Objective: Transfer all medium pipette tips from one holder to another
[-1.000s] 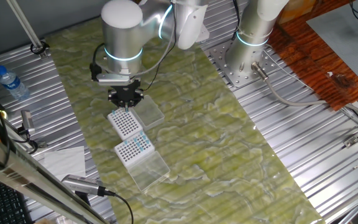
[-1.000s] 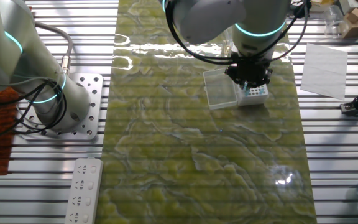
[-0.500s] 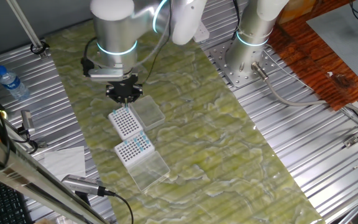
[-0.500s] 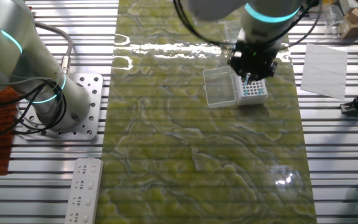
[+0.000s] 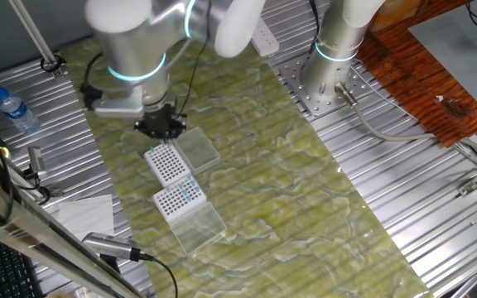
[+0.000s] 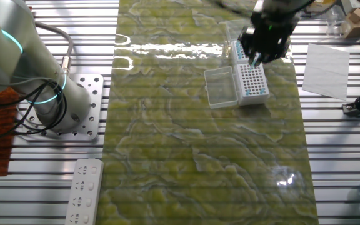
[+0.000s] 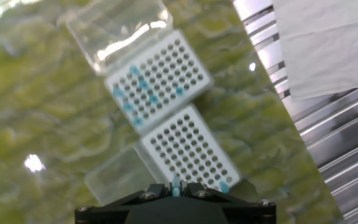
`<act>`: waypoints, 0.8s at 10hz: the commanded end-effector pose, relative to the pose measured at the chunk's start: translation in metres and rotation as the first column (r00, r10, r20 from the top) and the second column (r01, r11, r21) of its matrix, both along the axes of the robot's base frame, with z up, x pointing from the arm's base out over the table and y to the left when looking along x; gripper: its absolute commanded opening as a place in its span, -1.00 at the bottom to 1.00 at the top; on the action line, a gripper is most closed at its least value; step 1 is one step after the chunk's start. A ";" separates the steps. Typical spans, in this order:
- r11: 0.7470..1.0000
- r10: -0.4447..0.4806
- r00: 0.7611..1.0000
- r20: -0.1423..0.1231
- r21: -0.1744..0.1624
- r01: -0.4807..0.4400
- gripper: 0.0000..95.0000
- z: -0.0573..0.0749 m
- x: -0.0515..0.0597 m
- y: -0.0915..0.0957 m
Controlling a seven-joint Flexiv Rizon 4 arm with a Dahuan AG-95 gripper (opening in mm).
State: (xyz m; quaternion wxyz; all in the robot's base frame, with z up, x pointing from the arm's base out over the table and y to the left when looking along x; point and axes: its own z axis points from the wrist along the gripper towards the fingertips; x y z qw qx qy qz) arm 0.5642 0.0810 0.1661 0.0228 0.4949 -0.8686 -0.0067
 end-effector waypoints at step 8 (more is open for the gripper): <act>0.965 -0.261 0.965 0.013 0.001 0.261 -1.00 -0.005 0.028 0.077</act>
